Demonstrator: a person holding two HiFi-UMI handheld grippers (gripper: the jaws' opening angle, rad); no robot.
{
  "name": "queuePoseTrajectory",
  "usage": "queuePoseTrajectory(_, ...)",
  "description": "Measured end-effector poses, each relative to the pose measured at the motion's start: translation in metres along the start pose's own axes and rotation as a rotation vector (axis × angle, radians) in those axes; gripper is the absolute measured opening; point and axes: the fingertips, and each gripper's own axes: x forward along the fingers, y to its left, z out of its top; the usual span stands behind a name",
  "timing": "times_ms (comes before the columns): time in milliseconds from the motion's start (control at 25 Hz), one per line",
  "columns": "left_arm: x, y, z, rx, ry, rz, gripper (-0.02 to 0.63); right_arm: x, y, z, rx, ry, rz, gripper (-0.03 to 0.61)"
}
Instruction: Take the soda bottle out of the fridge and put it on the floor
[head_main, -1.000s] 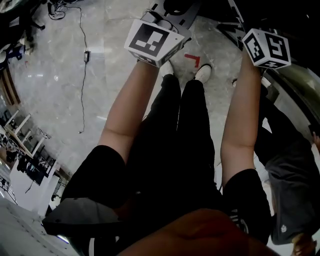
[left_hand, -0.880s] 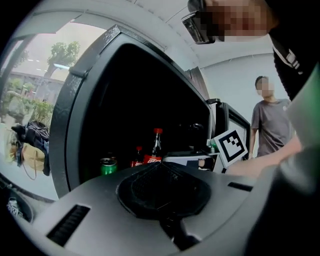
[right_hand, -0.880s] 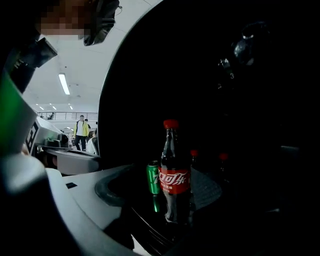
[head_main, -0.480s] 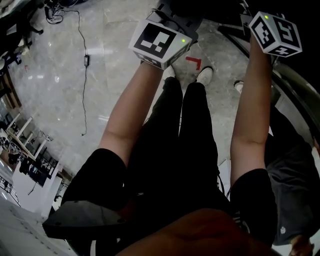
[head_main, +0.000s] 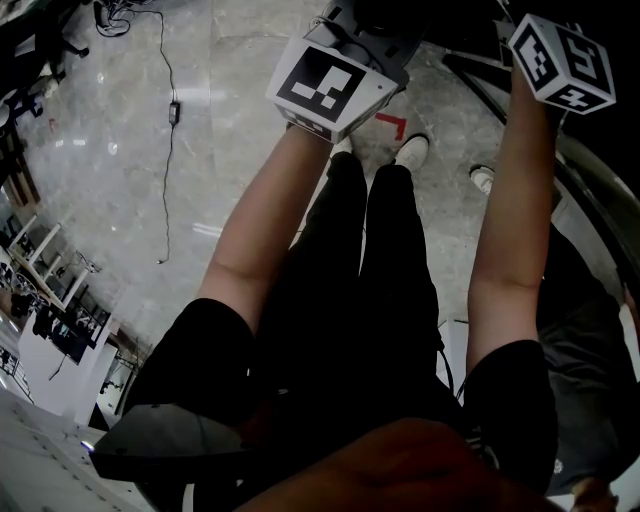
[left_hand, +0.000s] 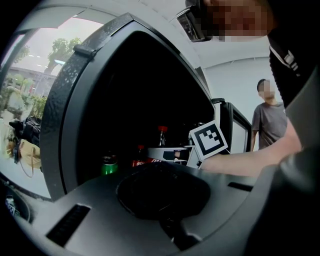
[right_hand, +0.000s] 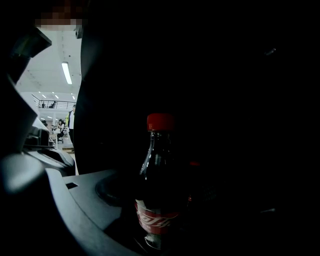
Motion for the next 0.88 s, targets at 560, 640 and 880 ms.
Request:
queuePoseTrajectory(560, -0.038, -0.017, -0.011, -0.011, -0.003, 0.017, 0.005, -0.049, 0.051, 0.013, -0.018, -0.037, 0.097, 0.319)
queuePoseTrajectory(640, -0.048, -0.021, -0.016, -0.011, -0.009, 0.024, 0.005, -0.063, 0.071, 0.012, -0.010, -0.051, 0.142, 0.319)
queuePoseTrajectory(880, -0.092, -0.015, -0.057, -0.041, 0.015, 0.080, 0.005, -0.087, 0.133, -0.014, 0.037, -0.045, 0.238, 0.319)
